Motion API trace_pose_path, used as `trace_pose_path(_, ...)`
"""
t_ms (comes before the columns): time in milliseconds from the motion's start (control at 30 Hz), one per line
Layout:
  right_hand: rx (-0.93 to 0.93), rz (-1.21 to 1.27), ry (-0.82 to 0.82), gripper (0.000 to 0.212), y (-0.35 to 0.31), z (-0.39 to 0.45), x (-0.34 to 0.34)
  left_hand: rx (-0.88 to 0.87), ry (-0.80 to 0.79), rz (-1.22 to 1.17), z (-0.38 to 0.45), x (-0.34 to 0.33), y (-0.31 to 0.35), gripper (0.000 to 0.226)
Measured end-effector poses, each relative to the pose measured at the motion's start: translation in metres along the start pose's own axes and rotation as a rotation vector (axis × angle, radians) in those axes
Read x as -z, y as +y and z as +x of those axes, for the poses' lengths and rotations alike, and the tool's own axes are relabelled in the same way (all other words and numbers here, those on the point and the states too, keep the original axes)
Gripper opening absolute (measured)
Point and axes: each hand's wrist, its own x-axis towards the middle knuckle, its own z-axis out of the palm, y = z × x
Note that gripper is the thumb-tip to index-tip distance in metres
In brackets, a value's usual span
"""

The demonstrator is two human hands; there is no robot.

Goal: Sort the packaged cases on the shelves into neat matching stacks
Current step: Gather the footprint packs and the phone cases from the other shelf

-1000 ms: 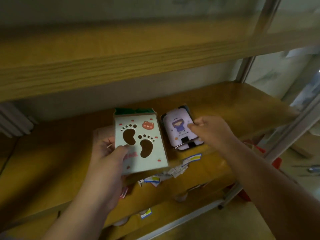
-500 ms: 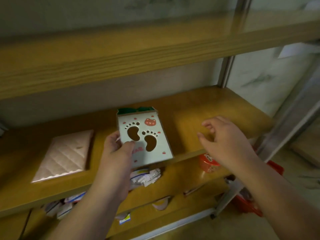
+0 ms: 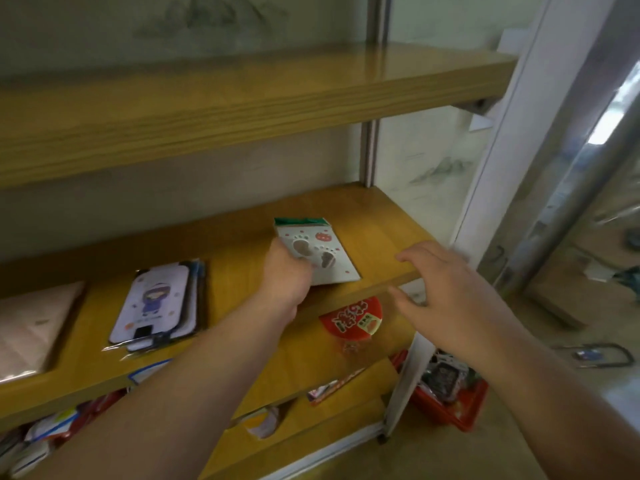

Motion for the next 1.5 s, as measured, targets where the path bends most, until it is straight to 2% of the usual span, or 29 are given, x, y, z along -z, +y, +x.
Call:
trace_pose_path(167, 0.059, 0.009, -0.015, 0.048, 0.005, 0.002, -0.002, -0.1, -0.009, 0.24, 0.002, -0.001, -0.001, 0.053)
trace_pose_path(300, 0.094, 0.035, -0.007, 0.048, -0.001, 0.013, -0.009, -0.283, -0.008, 0.461, -0.013, 0.02, -0.004, 0.053)
trace_pose_path(467, 0.15, 0.091, 0.01, 0.05, -0.027, 0.037, -0.033, -0.441, 0.075, 0.775, -0.044, 0.072, -0.013, 0.061)
trace_pose_path(567, 0.191, 0.131, 0.018, 0.049, -0.055, 0.05, -0.05, -0.542, 0.141, 0.952, -0.063, 0.111, -0.016, 0.056)
trace_pose_path(667, 0.227, 0.182, 0.01, 0.048, -0.091, 0.053, -0.067, -0.542, 0.205, 1.061, -0.081, 0.148, -0.015, 0.053)
trace_pose_path(1067, 0.422, 0.304, -0.059, 0.039, -0.257, 0.021, -0.099, -0.375, 0.432, 1.114, -0.157, 0.32, -0.058, 0.057)
trace_pose_path(1267, 0.52, 0.267, -0.093, 0.039, -0.378, -0.019, -0.119, -0.326, 0.527, 0.985, -0.217, 0.426, -0.096, 0.052)
trace_pose_path(1500, 0.639, 0.334, -0.12, 0.038, -0.52, -0.081, -0.152, -0.314, 0.641, 1.001, -0.288, 0.56, -0.144, 0.05)
